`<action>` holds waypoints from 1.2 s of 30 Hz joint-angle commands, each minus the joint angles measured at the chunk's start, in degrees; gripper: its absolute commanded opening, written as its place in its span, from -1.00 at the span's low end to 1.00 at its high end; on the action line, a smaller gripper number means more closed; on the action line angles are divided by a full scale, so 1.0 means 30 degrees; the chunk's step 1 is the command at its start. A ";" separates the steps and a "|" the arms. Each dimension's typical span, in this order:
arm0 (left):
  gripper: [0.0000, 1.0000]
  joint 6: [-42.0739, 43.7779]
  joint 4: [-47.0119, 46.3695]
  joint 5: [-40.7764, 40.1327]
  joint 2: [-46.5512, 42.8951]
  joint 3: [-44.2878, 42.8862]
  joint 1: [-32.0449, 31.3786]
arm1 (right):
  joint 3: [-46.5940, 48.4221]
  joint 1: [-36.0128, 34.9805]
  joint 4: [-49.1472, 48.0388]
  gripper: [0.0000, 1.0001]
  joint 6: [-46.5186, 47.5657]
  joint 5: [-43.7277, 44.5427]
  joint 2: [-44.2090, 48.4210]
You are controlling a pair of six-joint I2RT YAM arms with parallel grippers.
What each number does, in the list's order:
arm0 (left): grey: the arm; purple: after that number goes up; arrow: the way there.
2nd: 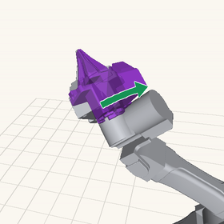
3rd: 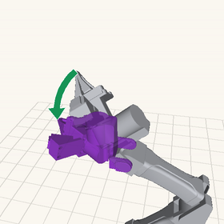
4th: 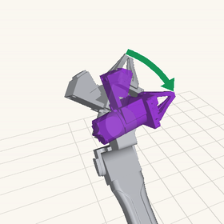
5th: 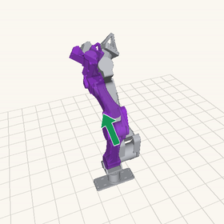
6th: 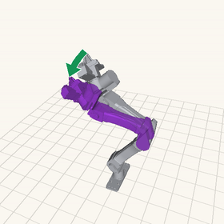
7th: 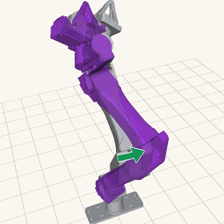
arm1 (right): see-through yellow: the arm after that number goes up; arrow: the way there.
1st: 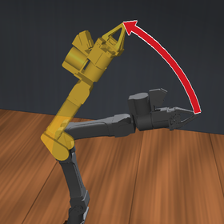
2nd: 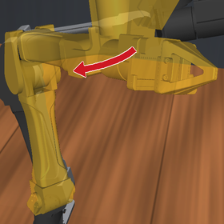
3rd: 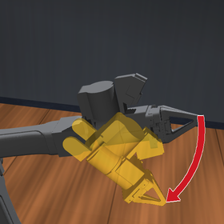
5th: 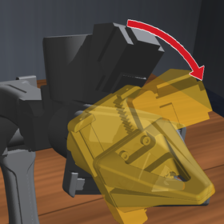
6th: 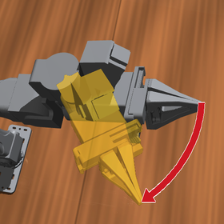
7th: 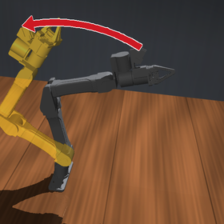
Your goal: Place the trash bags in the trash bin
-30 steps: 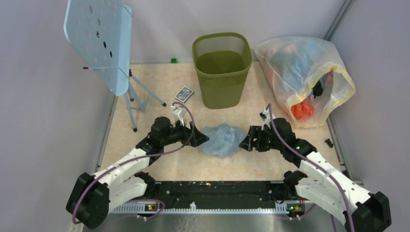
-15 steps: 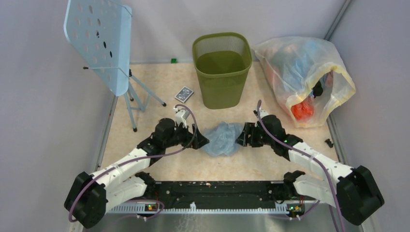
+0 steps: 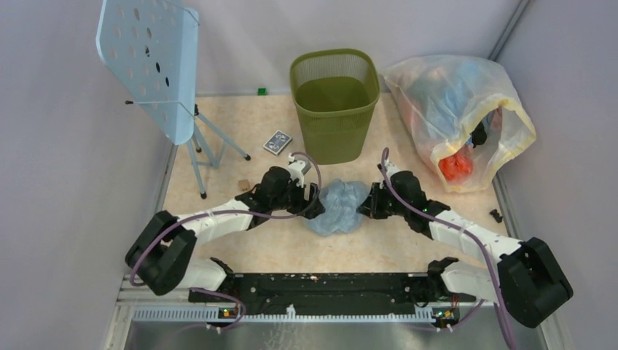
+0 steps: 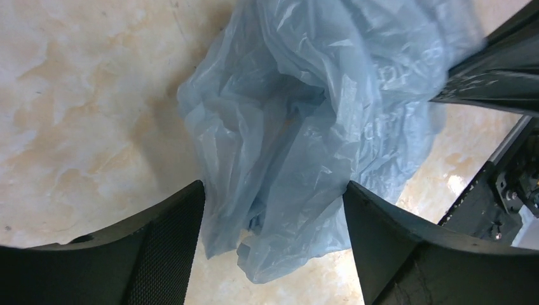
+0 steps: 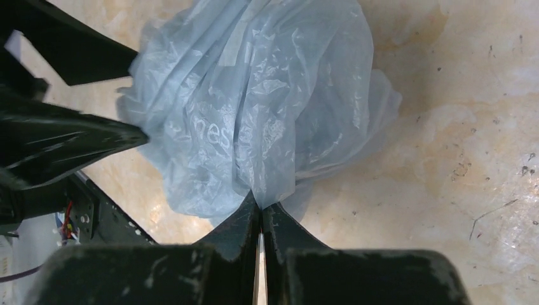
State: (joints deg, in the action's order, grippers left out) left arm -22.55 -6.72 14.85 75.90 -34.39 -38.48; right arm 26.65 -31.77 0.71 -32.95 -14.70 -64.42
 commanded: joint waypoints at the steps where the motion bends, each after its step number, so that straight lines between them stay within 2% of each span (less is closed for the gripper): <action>1: 0.57 -0.0161 -0.2749 0.1575 0.1139 -0.0067 -0.0065 | 0.0750 -0.0151 0.0129 -1.00 0.0545 -0.0766 0.1692; 4: -0.06 -0.0627 -0.3528 0.1978 0.1564 0.0183 -0.0064 | 0.1134 -0.0154 0.1526 -1.00 0.0791 -0.0424 0.2583; 7: -0.73 -0.1020 -0.2696 0.0824 0.1605 0.0127 0.0014 | 0.2000 -0.0157 0.3416 -1.00 0.1137 0.1045 0.3589; 9: -0.96 -0.1416 -0.2099 0.0247 0.1459 0.0270 0.0332 | 0.2844 -0.0147 0.4878 -0.99 0.1295 0.2822 0.4350; 13: -1.00 -0.2103 -0.1893 0.0464 0.0859 0.1088 0.1407 | 0.3696 -0.0155 0.6683 -0.96 0.1758 0.5919 0.5885; 16: -1.00 -0.2290 -0.1780 0.0724 0.0469 0.1607 0.2003 | 0.3831 -0.0151 0.7116 -0.93 0.1840 0.7044 0.6999; 24: -1.00 -0.2418 -0.0885 0.1080 -0.0462 0.2008 0.2682 | 0.4804 -0.0155 0.8205 -0.91 0.2315 0.7784 0.8183; 29: -1.00 -0.1797 -0.0107 0.2311 -0.1209 0.1371 0.2693 | 0.5957 -0.0140 0.8493 -0.91 0.3119 0.6444 0.8046; 30: -1.00 -0.1705 0.0112 0.2611 -0.1319 0.1146 0.2701 | 0.6048 -0.0148 0.8494 -0.83 0.3226 0.6122 0.8004; 32: -0.98 -0.1652 0.0418 0.3073 -0.1575 0.0842 0.2701 | 0.6071 -0.0151 0.8507 -0.41 0.3225 0.5506 0.7664; 36: -0.94 -0.2169 0.0730 0.3597 -0.2204 0.0518 0.2701 | 0.5715 -0.0136 0.8074 0.02 0.2596 0.3556 0.6515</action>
State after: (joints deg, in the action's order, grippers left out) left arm -28.60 -5.10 22.31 72.25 -30.11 -30.52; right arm 42.65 -31.77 26.13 -24.58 2.31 -41.91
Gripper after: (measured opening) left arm 0.020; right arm 0.427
